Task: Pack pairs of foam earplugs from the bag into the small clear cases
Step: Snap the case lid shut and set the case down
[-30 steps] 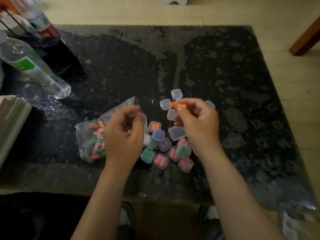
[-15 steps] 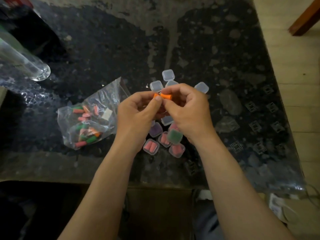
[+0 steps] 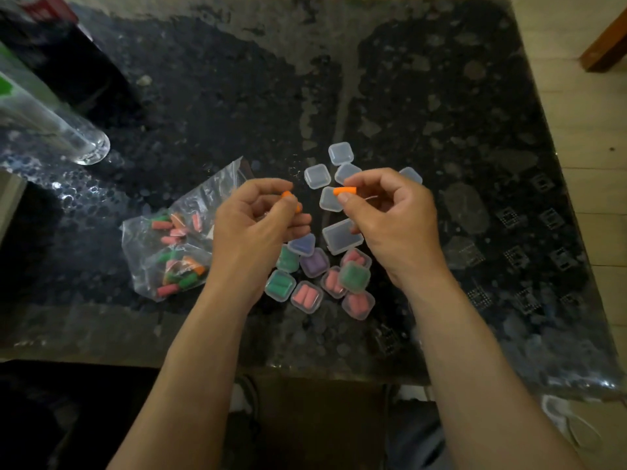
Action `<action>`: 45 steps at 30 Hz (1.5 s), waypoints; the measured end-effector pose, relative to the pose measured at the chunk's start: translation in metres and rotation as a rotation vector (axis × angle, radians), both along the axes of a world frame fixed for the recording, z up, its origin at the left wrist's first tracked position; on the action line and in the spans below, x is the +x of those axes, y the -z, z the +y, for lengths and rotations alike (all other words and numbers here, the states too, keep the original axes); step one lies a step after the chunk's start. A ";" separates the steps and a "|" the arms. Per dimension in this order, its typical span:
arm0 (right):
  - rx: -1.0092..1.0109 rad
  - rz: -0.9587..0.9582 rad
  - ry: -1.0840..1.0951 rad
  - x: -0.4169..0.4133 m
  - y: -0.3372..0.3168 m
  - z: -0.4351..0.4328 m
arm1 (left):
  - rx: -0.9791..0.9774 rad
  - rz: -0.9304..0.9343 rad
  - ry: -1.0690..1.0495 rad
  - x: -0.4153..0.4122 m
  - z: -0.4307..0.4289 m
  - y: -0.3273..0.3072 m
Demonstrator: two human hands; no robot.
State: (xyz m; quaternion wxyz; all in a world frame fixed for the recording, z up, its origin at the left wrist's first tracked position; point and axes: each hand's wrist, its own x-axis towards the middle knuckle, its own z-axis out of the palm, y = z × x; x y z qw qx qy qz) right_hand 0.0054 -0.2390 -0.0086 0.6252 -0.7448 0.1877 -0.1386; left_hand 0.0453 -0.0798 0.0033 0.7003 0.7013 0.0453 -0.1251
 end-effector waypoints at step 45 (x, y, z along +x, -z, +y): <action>0.523 0.151 0.242 0.003 -0.016 -0.029 | 0.883 -0.403 0.348 0.023 -0.033 -0.014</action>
